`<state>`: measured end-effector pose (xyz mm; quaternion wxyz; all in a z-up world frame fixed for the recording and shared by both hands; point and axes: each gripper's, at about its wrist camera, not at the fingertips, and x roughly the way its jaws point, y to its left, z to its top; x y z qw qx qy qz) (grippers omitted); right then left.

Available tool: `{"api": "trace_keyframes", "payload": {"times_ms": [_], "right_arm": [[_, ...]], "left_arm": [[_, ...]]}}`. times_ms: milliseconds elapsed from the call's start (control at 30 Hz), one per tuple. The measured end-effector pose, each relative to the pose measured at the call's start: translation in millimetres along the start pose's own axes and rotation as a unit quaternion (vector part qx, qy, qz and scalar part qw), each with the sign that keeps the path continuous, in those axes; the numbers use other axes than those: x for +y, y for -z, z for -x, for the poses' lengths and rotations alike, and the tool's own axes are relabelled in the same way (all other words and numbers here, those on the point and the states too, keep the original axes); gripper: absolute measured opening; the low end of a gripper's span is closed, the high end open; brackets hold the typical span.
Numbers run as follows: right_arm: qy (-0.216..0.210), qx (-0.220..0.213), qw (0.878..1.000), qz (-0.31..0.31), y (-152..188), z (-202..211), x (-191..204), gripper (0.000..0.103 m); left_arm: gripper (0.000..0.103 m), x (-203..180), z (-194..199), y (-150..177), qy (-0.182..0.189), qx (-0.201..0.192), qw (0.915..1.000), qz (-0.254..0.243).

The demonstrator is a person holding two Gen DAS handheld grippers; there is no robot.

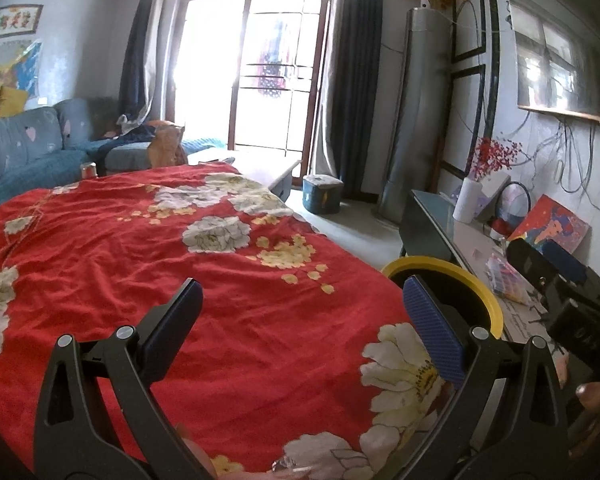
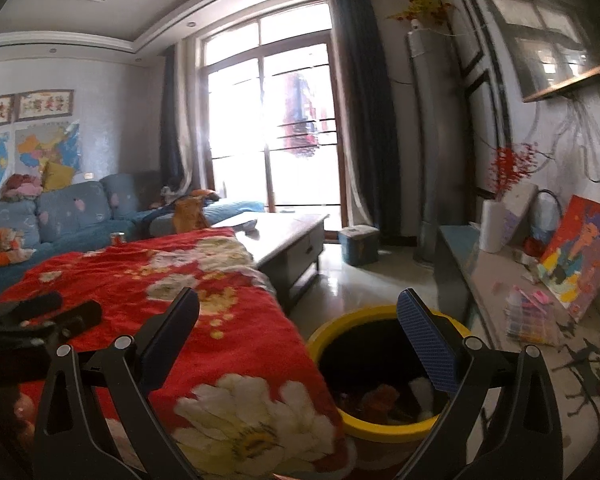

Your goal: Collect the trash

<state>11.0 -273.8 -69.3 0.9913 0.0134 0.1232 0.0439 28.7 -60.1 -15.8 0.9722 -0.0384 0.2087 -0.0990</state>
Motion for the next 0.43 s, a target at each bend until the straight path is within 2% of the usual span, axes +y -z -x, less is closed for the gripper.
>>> {"api": "trace_keyframes", "payload": {"times_ms": [67,167,267,333,367,400,433], "right_arm": [[-0.028,0.017,0.999,-0.005,-11,-8,13,0.096],[-0.086,0.041,0.995,-0.016,-30,-25,48,0.096],[-0.154,0.065,0.986,-0.011,-49,-50,112,0.096],[-0.203,0.115,0.972,-0.007,-54,-73,166,0.096],[-0.233,0.154,0.96,-0.006,-53,-89,204,0.096],[-0.262,0.196,0.945,-0.011,-49,-105,242,0.096],[-0.274,0.224,0.935,-0.012,-44,-114,269,0.096]], "left_arm": [[0.092,13,1,-3,-0.011,0.002,0.9999,0.004],[0.092,54,9,-10,-0.05,0.006,0.9986,0.016],[0.092,133,25,-13,-0.132,0.019,0.9893,0.06],[0.092,206,41,-9,-0.215,0.036,0.9701,0.107],[0.092,252,52,-2,-0.267,0.042,0.9533,0.133],[0.092,282,60,3,-0.305,0.049,0.9387,0.152],[0.092,315,70,11,-0.34,0.059,0.9217,0.177]]}}
